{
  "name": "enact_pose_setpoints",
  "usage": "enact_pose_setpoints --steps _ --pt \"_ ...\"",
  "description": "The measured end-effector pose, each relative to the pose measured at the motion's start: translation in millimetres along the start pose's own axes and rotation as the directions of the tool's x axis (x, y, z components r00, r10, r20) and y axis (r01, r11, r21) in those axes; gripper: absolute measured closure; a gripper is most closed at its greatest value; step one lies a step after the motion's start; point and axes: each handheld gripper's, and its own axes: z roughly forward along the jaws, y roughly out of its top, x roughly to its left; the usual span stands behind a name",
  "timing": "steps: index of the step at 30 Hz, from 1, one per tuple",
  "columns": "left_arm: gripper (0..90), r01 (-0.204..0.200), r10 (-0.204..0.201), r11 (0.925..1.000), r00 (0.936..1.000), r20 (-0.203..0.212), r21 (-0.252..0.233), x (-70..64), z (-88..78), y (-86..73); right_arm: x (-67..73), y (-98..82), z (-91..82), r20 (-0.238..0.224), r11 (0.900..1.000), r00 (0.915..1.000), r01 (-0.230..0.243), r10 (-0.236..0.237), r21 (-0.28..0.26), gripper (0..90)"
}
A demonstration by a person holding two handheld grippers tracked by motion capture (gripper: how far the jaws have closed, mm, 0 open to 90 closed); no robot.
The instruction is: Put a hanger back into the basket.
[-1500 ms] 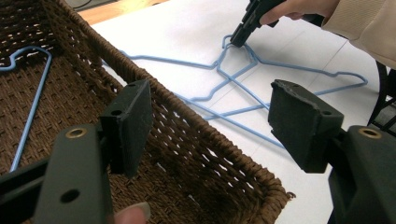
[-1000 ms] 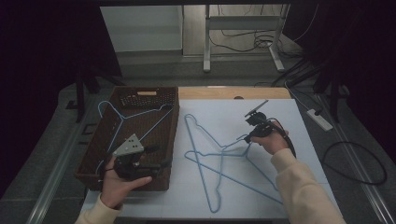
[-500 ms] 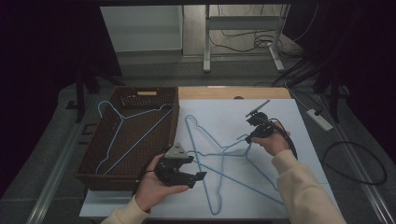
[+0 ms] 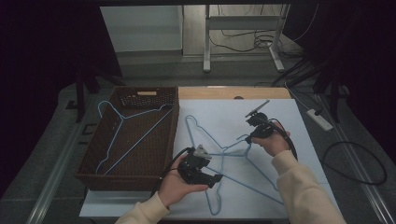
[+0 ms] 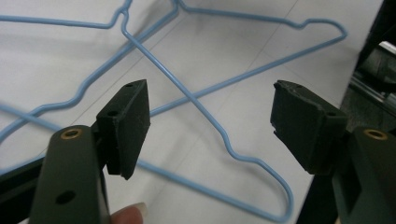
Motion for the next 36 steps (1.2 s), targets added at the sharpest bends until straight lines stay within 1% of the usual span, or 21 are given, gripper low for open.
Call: enact_pose_setpoints --steps 1,2,3,5,6,8,11,12,15,17,19,22,23,25,28,30,31,33,34,35,36 --pt "29.7 0.0 0.0 1.0 1.0 0.0 0.0 0.0 0.0 0.0 0.0 0.0 0.0 0.0 1.0 1.0 0.0 0.0 0.0 86.9" --pt "29.7 -0.002 0.003 0.9998 0.9999 -0.012 0.019 0.5 8.9 1.8 0.6 0.1 -0.2 0.002 1.0 1.0 0.001 -0.001 0.0 86.9" --pt "29.8 0.001 0.0 0.9997 0.9998 -0.018 0.026 1.3 13.1 2.7 0.7 0.1 -0.1 0.004 1.0 1.0 0.002 -0.002 0.0 86.9" --pt "29.8 0.005 -0.004 0.9995 0.9998 -0.021 0.031 2.4 16.0 3.4 0.8 0.1 -0.4 0.005 1.0 1.0 0.004 -0.004 0.002 86.9" --pt "29.8 0.018 -0.017 0.9992 0.9995 -0.025 0.036 3.7 20.7 4.4 0.8 0.1 -0.4 0.005 1.0 1.0 0.004 -0.004 0.002 86.9" --pt "30.1 0.025 -0.023 0.9987 0.9991 -0.037 0.044 6.0 26.6 5.7 0.9 0.0 -0.6 0.005 1.0 1.0 0.004 -0.004 0.001 86.9" --pt "30.4 0.049 -0.046 0.9977 0.9974 -0.056 0.046 11.5 36.1 7.3 1.4 -0.2 -0.4 0.006 1.0 1.0 0.004 -0.004 -0.001 86.9" --pt "30.7 0.049 -0.046 0.9977 0.9974 -0.056 0.046 11.5 36.1 7.3 1.4 -0.2 -0.4 0.006 1.0 1.0 0.004 -0.004 -0.001 86.9" --pt "31.7 0.075 -0.072 0.9961 0.9957 -0.059 0.046 16.9 44.8 7.5 1.9 -0.4 -1.3 0.006 1.0 1.0 0.007 -0.007 -0.008 87.0" --pt "32.5 0.078 -0.076 0.9958 0.9956 -0.056 0.047 17.8 46.5 7.7 1.9 -0.6 -1.5 0.005 1.0 1.0 0.008 -0.008 -0.01 86.9" --pt "33.9 0.099 -0.097 0.9939 0.9943 -0.045 0.049 21.4 53.7 8.6 2.2 -1.0 -2.2 0.006 1.0 0.9999 0.009 -0.009 -0.01 87.0" --pt "36.3 0.11 -0.108 0.9926 0.9933 -0.042 0.051 23.6 58.2 9.3 3.4 -1.2 -3.4 0.009 1.0 0.9999 0.008 -0.007 -0.013 87.0" --pt "37.1 0.124 -0.123 0.991 0.992 -0.03 0.05 25.0 62.3 10.1 3.7 -1.4 -3.9 0.011 1.0 0.9999 0.01 -0.01 -0.015 87.0" --pt "38.0 0.127 -0.126 0.9906 0.9917 -0.028 0.052 25.5 64.3 10.6 4.2 -1.5 -4.3 0.011 1.0 0.9999 0.011 -0.01 -0.017 87.0" --pt "44.3 0.16 -0.16 0.9858 0.9871 -0.012 0.05 29.4 72.3 11.1 5.3 -2.4 -5.6 0.011 1.0 0.9999 0.013 -0.013 -0.017 87.0" --pt "45.9 0.162 -0.162 0.9854 0.9868 -0.003 0.054 30.3 73.9 10.7 5.2 -2.9 -6.1 0.009 1.0 0.9998 0.017 -0.017 -0.02 87.0" --pt "49.5 0.167 -0.168 0.9845 0.9858 0.002 0.053 30.4 75.2 10.5 5.6 -3.4 -7.0 0.009 1.0 0.9998 0.017 -0.016 -0.023 87.0" --pt "54.4 0.19 -0.192 0.9801 0.981 0.029 0.058 33.1 78.3 10.0 6.4 -4.0 -8.9 0.013 0.999 0.9996 0.024 -0.024 -0.028 87.1" --pt "57.1 0.19 -0.192 0.9801 0.981 0.029 0.058 33.1 78.3 10.0 6.4 -4.0 -8.9 0.013 0.999 0.9996 0.024 -0.024 -0.028 87.1" --pt "57.1 0.202 -0.205 0.9779 0.9777 0.048 0.055 34.4 78.9 10.0 7.1 -4.1 -9.1 0.012 0.999 0.9997 0.02 -0.02 -0.032 87.1" --pt "61.2 0.209 -0.211 0.9767 0.9755 0.06 0.05 34.7 79.1 10.3 7.5 -4.3 -9.4 0.013 0.999 0.9997 0.022 -0.021 -0.035 87.1"
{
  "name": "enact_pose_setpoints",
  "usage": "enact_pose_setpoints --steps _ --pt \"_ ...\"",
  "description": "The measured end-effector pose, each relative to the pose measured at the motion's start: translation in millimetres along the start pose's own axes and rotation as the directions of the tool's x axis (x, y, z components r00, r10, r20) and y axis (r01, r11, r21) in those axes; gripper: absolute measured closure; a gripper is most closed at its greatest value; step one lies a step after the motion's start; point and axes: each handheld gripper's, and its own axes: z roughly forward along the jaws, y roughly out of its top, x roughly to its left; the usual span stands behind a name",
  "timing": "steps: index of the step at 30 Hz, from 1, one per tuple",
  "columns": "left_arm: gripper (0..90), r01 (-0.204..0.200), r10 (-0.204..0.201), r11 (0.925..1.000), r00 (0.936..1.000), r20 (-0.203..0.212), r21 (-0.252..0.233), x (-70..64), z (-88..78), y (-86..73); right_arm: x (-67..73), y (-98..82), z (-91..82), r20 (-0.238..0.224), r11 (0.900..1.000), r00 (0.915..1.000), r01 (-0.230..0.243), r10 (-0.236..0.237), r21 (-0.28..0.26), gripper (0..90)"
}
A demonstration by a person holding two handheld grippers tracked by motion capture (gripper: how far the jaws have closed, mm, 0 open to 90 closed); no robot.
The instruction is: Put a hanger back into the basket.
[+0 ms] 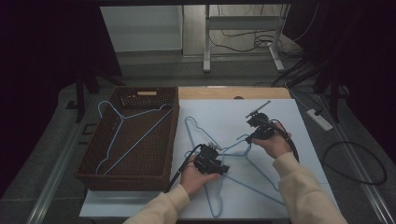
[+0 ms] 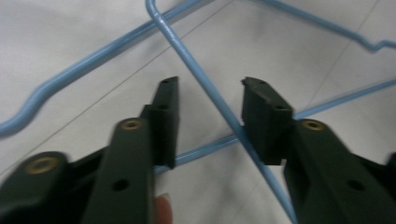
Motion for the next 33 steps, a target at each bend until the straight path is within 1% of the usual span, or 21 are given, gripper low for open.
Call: enact_pose_setpoints --steps 2,5,8,10,11,12,13,15,16,17,18,19,20,21,22,23,24,27,28,30,33 --pt "68.8 0.006 -0.006 1.0 0.9997 0.022 -0.001 0.1 -0.5 0.4 0.9 -0.1 -0.6 0.006 1.0 1.0 0.006 -0.006 -0.003 87.0" --pt "71.1 0.021 -0.021 0.9998 0.999 0.038 0.004 2.0 -1.6 0.6 2.5 -0.8 -2.4 0.003 1.0 1.0 0.006 -0.006 -0.007 86.9" --pt "72.5 0.034 -0.034 0.9994 0.9988 0.035 0.001 2.7 -4.4 0.5 3.1 -2.4 -5.4 -0.004 1.0 0.9999 0.016 -0.016 -0.021 85.9" --pt "75.4 0.044 -0.044 0.9989 0.9984 0.037 -0.013 4.5 -8.2 -0.4 4.0 -5.1 -9.3 -0.028 0.998 0.9995 0.014 -0.016 -0.063 78.3" --pt "75.4 0.049 -0.049 0.9985 0.9983 0.034 -0.025 5.6 -11.3 -1.2 4.0 -5.1 -9.3 -0.028 0.998 0.9995 0.014 -0.016 -0.063 78.3" --pt "77.0 0.052 -0.051 0.9981 0.9983 0.028 -0.034 6.2 -13.2 -1.6 4.2 -7.4 -11.3 -0.043 0.996 0.999 0.008 -0.012 -0.091 73.6" --pt "80.2 0.063 -0.062 0.9966 0.998 0.016 -0.053 8.6 -18.0 -2.8 4.4 -11.6 -14.0 -0.066 0.99 0.9977 0.002 -0.011 -0.138 64.7" --pt "83.3 0.075 -0.075 0.9948 0.9971 0.011 -0.068 11.1 -21.9 -4.3 3.4 -16.5 -18.6 -0.097 0.978 0.9953 -0.012 -0.009 -0.21 55.1" --pt "84.4 0.075 -0.075 0.9948 0.9971 0.011 -0.068 11.1 -21.9 -4.3 3.4 -16.5 -18.6 -0.097 0.978 0.9953 -0.012 -0.009 -0.21 55.1" --pt "85.9 0.083 -0.084 0.9926 0.9965 -0.002 -0.088 13.1 -26.5 -6.6 0.7 -23.1 -27.3 -0.128 0.952 0.9918 -0.039 0.0 -0.303 49.2" --pt "86.4 0.083 -0.085 0.9913 0.9963 -0.012 -0.102 13.1 -28.3 -7.7 -0.6 -25.5 -30.8 -0.141 0.942 0.99 -0.05 0.003 -0.331 47.7" --pt "86.3 0.077 -0.08 0.9912 0.9967 -0.016 -0.107 13.3 -30.3 -8.5 -2.7 -29.1 -35.8 -0.159 0.927 0.9873 -0.066 0.007 -0.37 46.0" --pt "86.3 0.077 -0.08 0.9912 0.9967 -0.016 -0.107 13.3 -30.3 -8.5 -2.7 -29.1 -35.8 -0.159 0.927 0.9873 -0.066 0.007 -0.37 46.0" --pt "86.3 0.077 -0.08 0.9902 0.9965 -0.021 -0.117 12.7 -32.4 -9.2 -5.0 -33.1 -41.0 -0.177 0.91 0.9842 -0.084 0.012 -0.407 45.1" --pt "86.5 0.074 -0.078 0.9896 0.9965 -0.029 -0.124 12.1 -33.9 -9.8 -8.0 -39.0 -47.3 -0.195 0.886 0.9804 -0.111 0.024 -0.45 44.7" --pt "86.6 0.074 -0.08 0.9885 0.9962 -0.036 -0.132 11.4 -35.4 -10.3 -10.9 -44.1 -51.7 -0.21 0.867 0.9772 -0.133 0.033 -0.481 44.2" --pt "86.6 0.073 -0.079 0.9871 0.996 -0.041 -0.143 10.5 -37.4 -10.9 -16.3 -54.7 -58.2 -0.226 0.832 0.9727 -0.167 0.052 -0.529 43.5" --pt "86.7 0.067 -0.076 0.9831 0.9958 -0.05 -0.17 8.2 -41.8 -12.0 -23.2 -69.5 -62.0 -0.228 0.809 0.9706 -0.196 0.079 -0.554 43.5" --pt "86.7 0.067 -0.077 0.9817 0.9957 -0.051 -0.179 7.3 -43.5 -12.1 -25.9 -74.5 -61.9 -0.233 0.805 0.9686 -0.206 0.087 -0.556 43.5" --pt "86.7 0.061 -0.073 0.9798 0.996 -0.053 -0.19 5.7 -46.9 -12.9 -29.5 -82.6 -60.4 -0.236 0.806 0.9666 -0.217 0.099 -0.551 43.5" --pt "86.8 0.045 -0.059 0.9779 0.9964 -0.061 -0.204 1.5 -51.4 -14.6 -32.4 -94.8 -55.6 -0.237 0.81 0.9673 -0.209 0.089 -0.548 43.2"
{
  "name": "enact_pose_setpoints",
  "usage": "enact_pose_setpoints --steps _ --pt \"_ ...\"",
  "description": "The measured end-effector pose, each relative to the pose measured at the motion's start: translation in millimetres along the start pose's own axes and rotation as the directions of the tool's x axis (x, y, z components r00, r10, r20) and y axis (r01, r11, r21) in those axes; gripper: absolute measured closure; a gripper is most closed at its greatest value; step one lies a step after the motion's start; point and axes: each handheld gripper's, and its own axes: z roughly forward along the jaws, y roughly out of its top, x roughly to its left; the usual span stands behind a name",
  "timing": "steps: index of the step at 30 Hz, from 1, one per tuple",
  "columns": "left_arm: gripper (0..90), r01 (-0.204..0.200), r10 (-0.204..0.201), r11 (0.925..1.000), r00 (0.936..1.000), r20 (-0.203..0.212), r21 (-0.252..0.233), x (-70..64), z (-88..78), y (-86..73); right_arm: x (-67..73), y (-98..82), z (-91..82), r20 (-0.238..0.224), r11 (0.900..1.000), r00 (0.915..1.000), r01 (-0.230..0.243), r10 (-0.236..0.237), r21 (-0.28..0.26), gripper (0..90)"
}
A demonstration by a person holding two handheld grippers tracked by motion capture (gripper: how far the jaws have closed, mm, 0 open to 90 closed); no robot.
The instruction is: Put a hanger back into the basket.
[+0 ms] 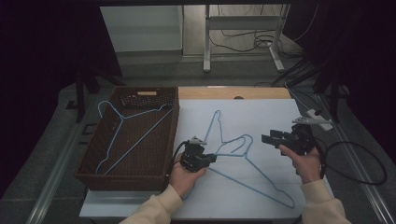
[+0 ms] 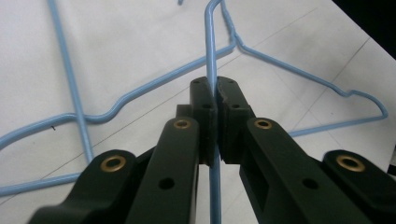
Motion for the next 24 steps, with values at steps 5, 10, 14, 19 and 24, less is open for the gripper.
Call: enact_pose_setpoints --steps 5,10,14,19,24 --pt "86.8 -0.012 0.012 0.9996 0.9999 -0.002 -0.025 -4.7 -10.1 -0.3 -3.7 -17.9 -4.0 0.0 0.999 0.9988 0.049 -0.049 -0.007 40.5" --pt "86.9 -0.024 0.025 0.9984 0.9997 0.004 -0.051 -8.3 -23.2 1.3 -3.8 -31.3 -7.2 0.01 0.998 0.9976 0.069 -0.069 -0.008 39.5" --pt "86.9 -0.035 0.037 0.9963 0.9992 0.017 -0.079 -12.0 -39.4 5.7 -5.0 -40.1 -10.9 0.019 0.997 0.9972 0.072 -0.072 0.001 38.7" --pt "87.1 -0.038 0.044 0.9923 0.9981 0.044 -0.118 -9.8 -61.6 12.8 -7.6 -50.0 -12.3 0.024 0.998 0.9973 0.07 -0.07 0.008 38.2" --pt "87.1 -0.058 0.069 0.9882 0.9948 0.074 -0.141 -8.4 -78.9 18.2 -9.4 -57.0 -11.1 0.027 0.996 0.9962 0.083 -0.083 0.015 37.8"
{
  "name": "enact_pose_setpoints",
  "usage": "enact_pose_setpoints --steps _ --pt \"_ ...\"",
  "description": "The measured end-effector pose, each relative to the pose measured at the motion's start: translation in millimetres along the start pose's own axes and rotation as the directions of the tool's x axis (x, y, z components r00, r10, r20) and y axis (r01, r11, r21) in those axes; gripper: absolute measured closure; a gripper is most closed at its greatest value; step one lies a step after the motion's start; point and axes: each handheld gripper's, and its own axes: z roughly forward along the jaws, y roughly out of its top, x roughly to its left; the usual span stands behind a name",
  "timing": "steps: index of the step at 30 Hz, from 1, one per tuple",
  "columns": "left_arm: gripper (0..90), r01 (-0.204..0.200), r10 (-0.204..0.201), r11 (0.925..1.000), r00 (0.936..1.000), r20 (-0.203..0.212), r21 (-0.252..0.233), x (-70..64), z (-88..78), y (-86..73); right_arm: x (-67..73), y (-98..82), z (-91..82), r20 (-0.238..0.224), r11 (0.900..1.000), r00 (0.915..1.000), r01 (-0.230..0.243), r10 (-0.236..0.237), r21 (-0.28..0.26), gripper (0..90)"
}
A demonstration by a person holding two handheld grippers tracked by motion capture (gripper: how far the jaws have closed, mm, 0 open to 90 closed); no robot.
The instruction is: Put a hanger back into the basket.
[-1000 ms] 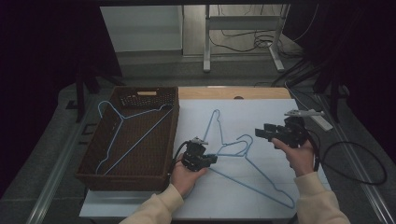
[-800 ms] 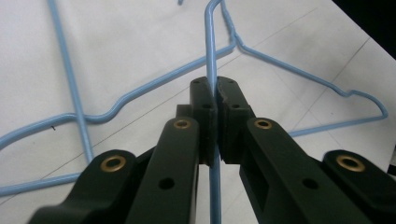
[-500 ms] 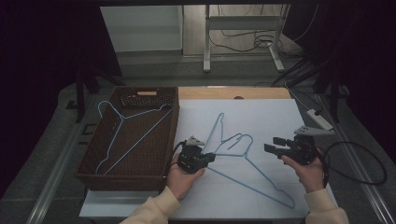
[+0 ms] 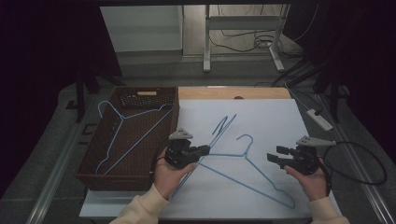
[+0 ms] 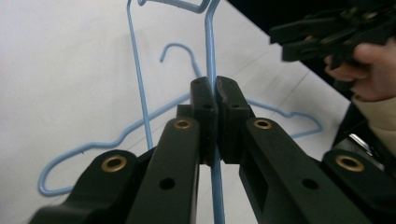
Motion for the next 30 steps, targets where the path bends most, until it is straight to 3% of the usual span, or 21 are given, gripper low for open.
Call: enact_pose_setpoints --steps 3,13,22,30 --pt "87.2 -0.018 0.019 0.9997 0.9998 0.012 -0.014 2.9 -17.1 7.7 -0.7 -3.7 -0.7 0.008 1.0 0.9999 0.008 -0.008 -0.001 37.2" --pt "87.1 -0.048 0.047 0.9975 0.9989 -0.008 -0.053 22.2 -59.8 25.0 -3.9 -9.9 -3.3 0.025 1.0 0.9994 0.022 -0.022 -0.011 36.5" --pt "87.2 -0.018 0.014 0.9947 0.9991 -0.039 -0.101 50.2 -94.4 33.2 -4.6 -12.2 -2.5 0.036 1.0 0.9992 0.02 -0.02 -0.005 35.9" --pt "87.2 -0.031 0.022 0.9906 0.9975 -0.067 -0.133 68.0 -120.0 36.1 -4.4 -13.0 -0.5 0.041 1.0 0.9989 0.025 -0.025 0.0 35.6"
